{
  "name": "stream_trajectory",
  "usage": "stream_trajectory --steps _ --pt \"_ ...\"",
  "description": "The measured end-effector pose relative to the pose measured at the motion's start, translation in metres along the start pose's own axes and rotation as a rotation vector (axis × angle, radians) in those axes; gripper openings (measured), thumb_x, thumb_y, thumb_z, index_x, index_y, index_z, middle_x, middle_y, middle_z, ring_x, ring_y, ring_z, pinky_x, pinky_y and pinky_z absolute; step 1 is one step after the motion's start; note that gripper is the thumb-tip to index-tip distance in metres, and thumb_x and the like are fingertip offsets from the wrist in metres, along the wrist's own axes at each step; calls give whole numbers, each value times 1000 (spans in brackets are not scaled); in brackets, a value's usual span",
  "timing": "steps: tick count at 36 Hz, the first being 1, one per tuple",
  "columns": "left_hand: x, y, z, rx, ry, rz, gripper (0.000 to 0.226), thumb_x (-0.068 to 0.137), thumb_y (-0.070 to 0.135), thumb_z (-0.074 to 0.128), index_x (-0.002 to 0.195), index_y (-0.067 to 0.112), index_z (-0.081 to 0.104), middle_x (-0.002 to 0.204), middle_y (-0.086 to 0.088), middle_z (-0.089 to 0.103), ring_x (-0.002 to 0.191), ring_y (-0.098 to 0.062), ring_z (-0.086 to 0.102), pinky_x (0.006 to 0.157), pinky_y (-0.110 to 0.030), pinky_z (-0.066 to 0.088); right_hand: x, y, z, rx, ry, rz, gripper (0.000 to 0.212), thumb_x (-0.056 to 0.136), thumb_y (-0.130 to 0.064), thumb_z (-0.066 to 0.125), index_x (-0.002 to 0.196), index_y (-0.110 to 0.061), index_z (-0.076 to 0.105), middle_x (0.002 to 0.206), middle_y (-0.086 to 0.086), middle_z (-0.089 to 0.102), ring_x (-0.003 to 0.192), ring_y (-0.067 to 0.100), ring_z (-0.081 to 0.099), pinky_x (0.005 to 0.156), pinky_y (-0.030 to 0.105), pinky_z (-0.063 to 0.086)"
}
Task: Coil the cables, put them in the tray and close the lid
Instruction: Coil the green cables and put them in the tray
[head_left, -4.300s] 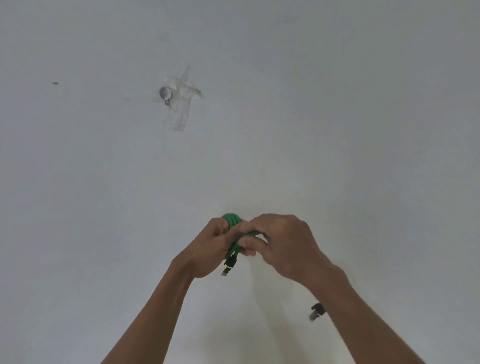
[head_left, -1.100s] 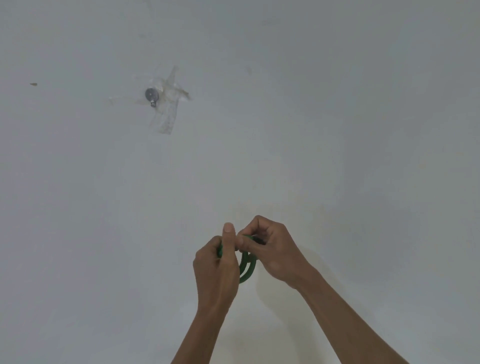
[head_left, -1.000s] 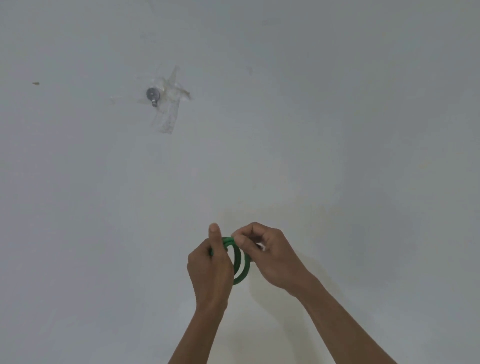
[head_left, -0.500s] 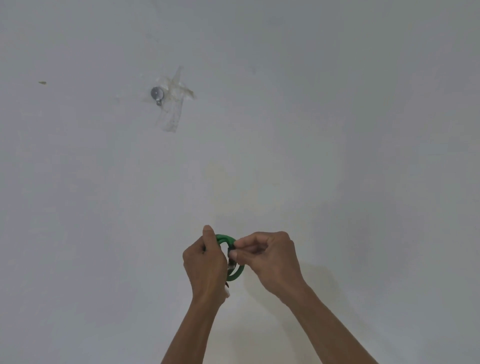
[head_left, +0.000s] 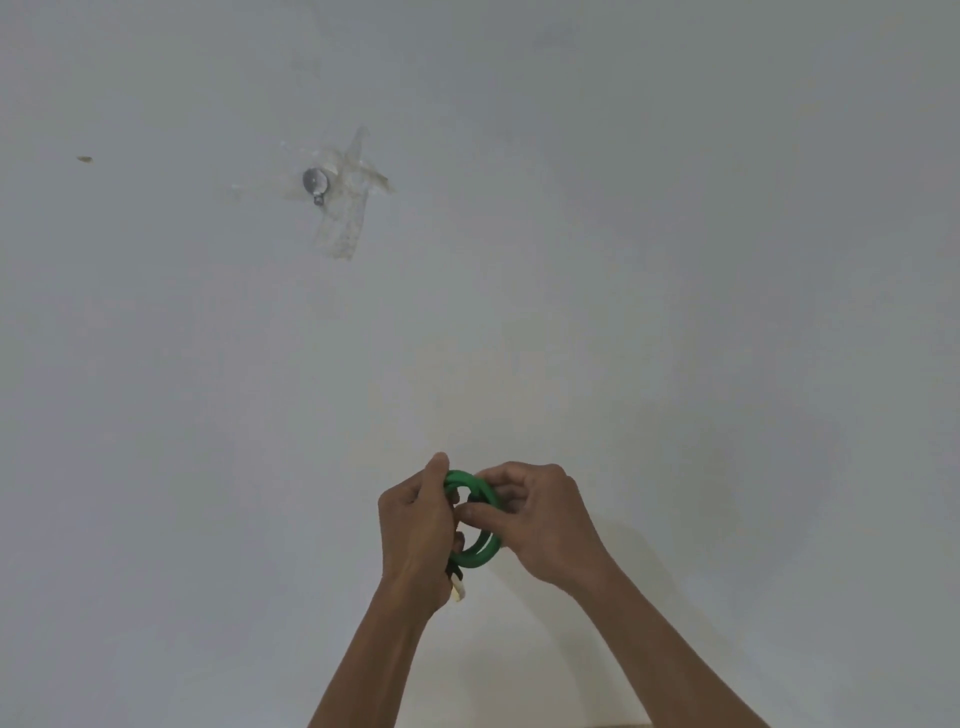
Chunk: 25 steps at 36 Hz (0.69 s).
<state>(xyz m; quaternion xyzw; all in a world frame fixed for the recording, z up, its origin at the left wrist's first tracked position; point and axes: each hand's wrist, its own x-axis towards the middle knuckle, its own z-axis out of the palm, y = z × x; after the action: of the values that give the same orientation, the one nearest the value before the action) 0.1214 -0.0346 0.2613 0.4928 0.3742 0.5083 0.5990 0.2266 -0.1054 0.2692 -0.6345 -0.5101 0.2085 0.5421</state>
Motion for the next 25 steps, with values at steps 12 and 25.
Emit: stream_trajectory --steps 12,25 --pt "-19 -3 5 176 -63 166 40 95 40 63 65 16 75 48 2 53 41 -12 43 53 -31 39 0 7 9 -144 177 84 21 76 -26 82 80 -17 64 71 -5 66 62 14 67 56 27 56" --pt "-15 3 3 77 -89 136 32 91 34 70 71 9 76 45 4 40 42 -15 34 46 -30 34 -7 13 7 -83 200 -131 9 85 -22 76 92 -23 70 80 -9 72 70 10 68 65 27 58"
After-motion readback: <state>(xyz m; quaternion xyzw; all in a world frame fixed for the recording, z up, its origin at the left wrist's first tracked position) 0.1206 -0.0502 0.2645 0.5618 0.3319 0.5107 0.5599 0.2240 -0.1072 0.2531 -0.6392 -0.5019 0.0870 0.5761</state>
